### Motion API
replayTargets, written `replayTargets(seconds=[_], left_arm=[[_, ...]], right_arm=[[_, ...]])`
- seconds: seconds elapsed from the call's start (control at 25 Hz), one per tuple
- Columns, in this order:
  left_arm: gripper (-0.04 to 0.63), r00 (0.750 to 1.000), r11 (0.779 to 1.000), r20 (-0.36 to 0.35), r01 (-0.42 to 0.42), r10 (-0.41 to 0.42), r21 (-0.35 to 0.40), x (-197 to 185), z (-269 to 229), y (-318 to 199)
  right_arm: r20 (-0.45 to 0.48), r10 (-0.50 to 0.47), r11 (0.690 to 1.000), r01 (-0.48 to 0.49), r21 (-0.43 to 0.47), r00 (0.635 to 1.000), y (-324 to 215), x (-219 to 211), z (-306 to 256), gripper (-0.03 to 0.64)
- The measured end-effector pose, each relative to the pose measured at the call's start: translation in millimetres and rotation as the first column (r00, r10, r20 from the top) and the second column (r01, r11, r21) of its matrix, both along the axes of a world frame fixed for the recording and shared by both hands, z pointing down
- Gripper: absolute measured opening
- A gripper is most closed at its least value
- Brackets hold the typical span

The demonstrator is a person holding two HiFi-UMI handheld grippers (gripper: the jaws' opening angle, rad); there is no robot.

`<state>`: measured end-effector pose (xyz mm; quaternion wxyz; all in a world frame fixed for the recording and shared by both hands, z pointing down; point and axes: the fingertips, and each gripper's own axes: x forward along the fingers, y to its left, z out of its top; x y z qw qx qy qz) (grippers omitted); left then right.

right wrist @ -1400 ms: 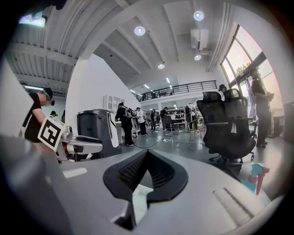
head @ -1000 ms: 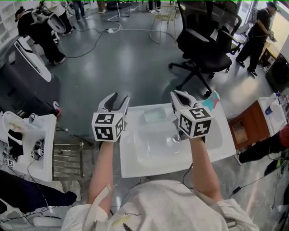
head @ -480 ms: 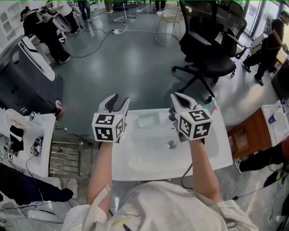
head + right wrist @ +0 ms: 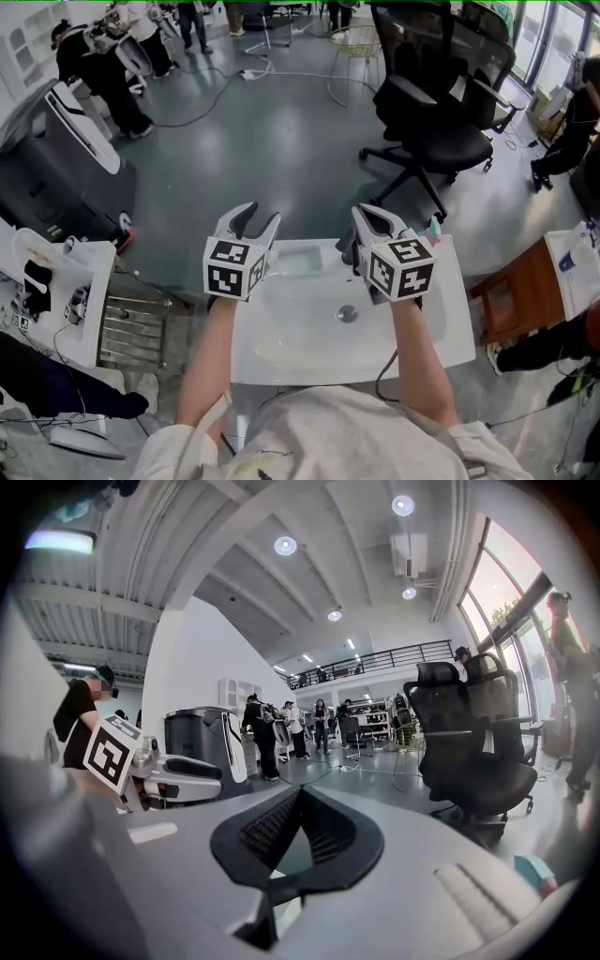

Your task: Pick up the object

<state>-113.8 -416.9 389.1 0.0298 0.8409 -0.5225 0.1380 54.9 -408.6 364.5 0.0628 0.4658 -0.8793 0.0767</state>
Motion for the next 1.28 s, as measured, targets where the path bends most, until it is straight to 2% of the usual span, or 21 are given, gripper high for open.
replayTargets(seconds=[0.24, 0.48, 0.64, 0.96, 1.28], left_arm=[[0.199, 0.990, 0.991, 0.068, -0.125, 0.127, -0.037, 21.4, 10.9, 0.7], [0.199, 0.952, 0.963, 0.155, -0.249, 0.262, -0.099, 43.7, 30.2, 3.3], [0.199, 0.913, 0.938, 0.226, -0.310, 0.339, -0.155, 52.6, 46.7, 5.3], [0.199, 0.838, 0.879, 0.281, -0.409, 0.469, -0.246, 67.7, 83.7, 9.0], [0.199, 0.721, 0.780, 0.320, -0.491, 0.614, -0.388, 80.8, 123.6, 16.9]], right_arm=[[-0.013, -0.006, 1.000, 0.006, -0.004, 1.000, 3.0, 2.1, 3.9, 0.003], [-0.013, 0.003, 1.000, -0.003, -0.013, 1.000, 5.1, 3.9, 9.9, 0.003], [-0.015, 0.010, 1.000, -0.010, -0.020, 1.000, 7.6, 2.9, 13.1, 0.003], [-0.026, 0.026, 0.999, -0.027, -0.029, 0.999, 9.0, 1.0, 18.3, 0.003], [-0.034, 0.064, 0.996, -0.066, -0.054, 0.997, 11.3, 8.7, 26.5, 0.003]])
